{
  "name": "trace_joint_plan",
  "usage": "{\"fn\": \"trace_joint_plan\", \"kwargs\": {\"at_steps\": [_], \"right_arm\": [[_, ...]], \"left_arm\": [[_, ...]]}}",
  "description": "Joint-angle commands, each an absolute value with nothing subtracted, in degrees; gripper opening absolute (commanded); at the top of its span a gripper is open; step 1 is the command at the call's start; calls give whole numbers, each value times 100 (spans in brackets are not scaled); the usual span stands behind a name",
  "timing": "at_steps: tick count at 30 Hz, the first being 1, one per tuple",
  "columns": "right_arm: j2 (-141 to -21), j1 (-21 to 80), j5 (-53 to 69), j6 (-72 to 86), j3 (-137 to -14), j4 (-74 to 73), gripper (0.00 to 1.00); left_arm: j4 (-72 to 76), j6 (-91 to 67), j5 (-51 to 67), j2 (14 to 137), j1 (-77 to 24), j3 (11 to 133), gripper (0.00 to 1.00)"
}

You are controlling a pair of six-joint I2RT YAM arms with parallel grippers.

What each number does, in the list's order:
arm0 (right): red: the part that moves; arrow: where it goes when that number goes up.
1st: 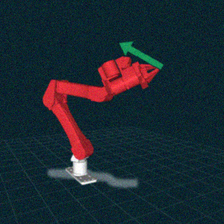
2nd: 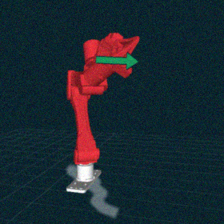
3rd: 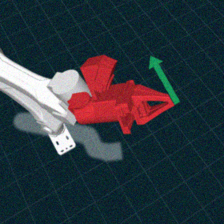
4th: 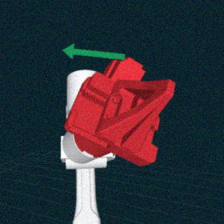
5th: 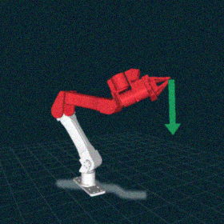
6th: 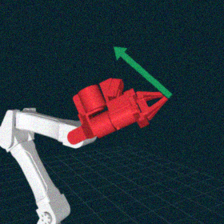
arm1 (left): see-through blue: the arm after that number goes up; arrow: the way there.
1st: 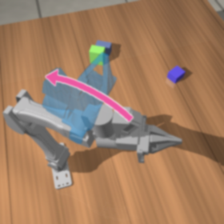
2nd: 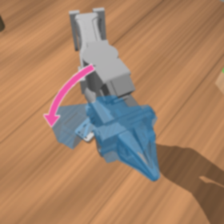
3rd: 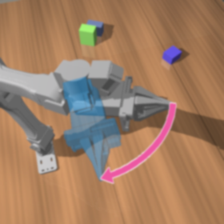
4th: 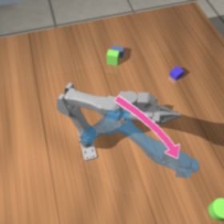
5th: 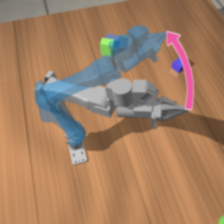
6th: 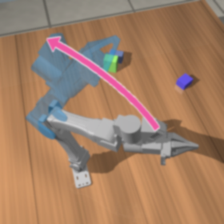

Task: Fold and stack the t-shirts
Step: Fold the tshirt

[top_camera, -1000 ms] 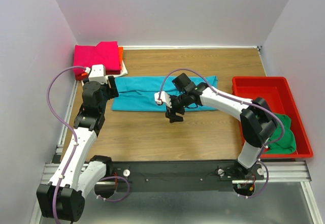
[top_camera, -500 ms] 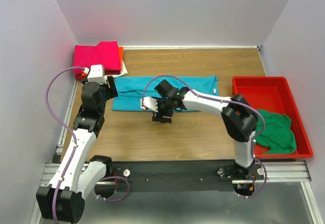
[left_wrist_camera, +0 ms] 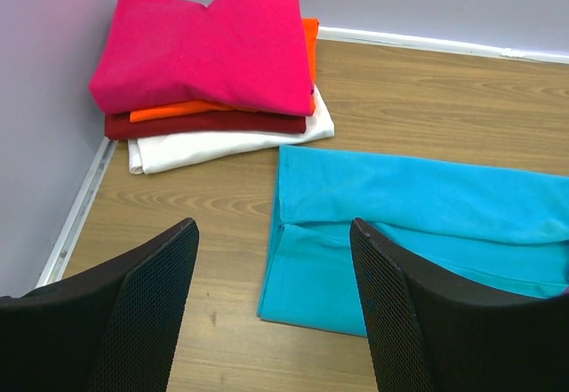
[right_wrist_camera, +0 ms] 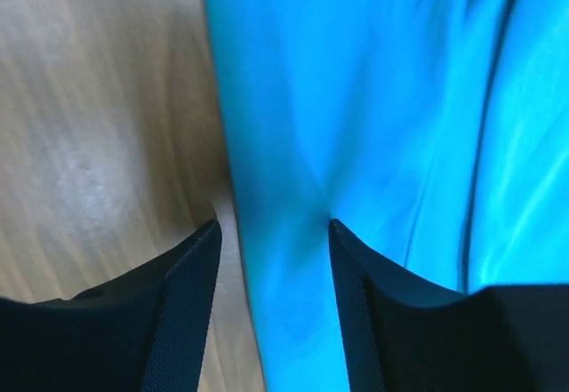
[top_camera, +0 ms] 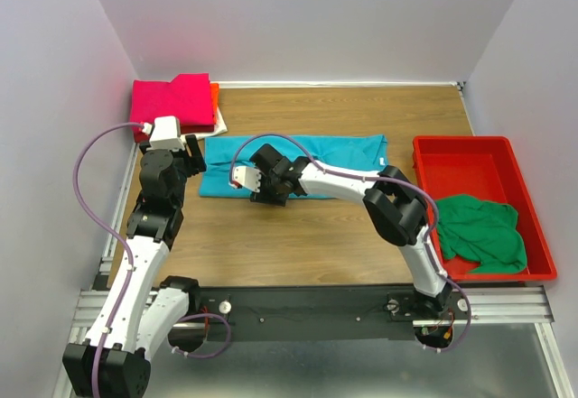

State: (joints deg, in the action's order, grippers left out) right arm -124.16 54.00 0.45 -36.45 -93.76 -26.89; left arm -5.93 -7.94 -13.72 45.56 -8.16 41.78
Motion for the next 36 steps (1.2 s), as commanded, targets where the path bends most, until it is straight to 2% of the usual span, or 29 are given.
{"fn": "trace_joint_plan", "kwargs": {"at_steps": [1, 5, 6, 8, 12, 17, 28, 30, 31, 32, 33, 36], "right_arm": [[-12744, 5405, -360, -3559, -9457, -2698, 53], [-12771, 5405, -439, -3586, -9361, -2690, 38], [-12762, 5405, -413, -3586, -9326, -2681, 28], [-12700, 5414, -387, -3604, -9185, -2681, 16], [-12482, 5431, -133, -3621, -8922, -2681, 7], [-11910, 5642, 535, -3980, -8203, -2689, 1], [-10267, 6451, 1731, -4684, -6426, -3049, 1], [-9985, 6582, 1679, -4720, -6144, -3120, 5], [-9897, 6600, 1644, -4728, -6083, -3146, 13], [-9809, 6601, 1609, -4720, -6030, -3207, 23], [-9591, 6583, 1530, -4711, -6038, -3278, 43], [-9203, 6496, 1309, -5009, -6196, -3848, 70]], "left_arm": [[-501, -765, -1468, 4518, -826, 4254, 77], [-492, -756, -1459, 4509, -826, 4254, 77], [-501, -756, -1459, 4509, -826, 4245, 77], [-483, -756, -1450, 4491, -826, 4245, 77], [-483, -747, -1415, 4509, -817, 4245, 77], [-466, -747, -1380, 4500, -826, 4236, 77], [-308, -686, -660, 4553, -826, 4184, 77], [-150, -686, -178, 4588, -826, 4105, 77], [-106, -694, -28, 4684, -826, 4096, 77], [-79, -694, 487, 4754, -826, 4113, 77], [-62, -712, 675, 4833, -826, 4131, 77], [-26, -782, 1466, 5150, -826, 4157, 77]]}}
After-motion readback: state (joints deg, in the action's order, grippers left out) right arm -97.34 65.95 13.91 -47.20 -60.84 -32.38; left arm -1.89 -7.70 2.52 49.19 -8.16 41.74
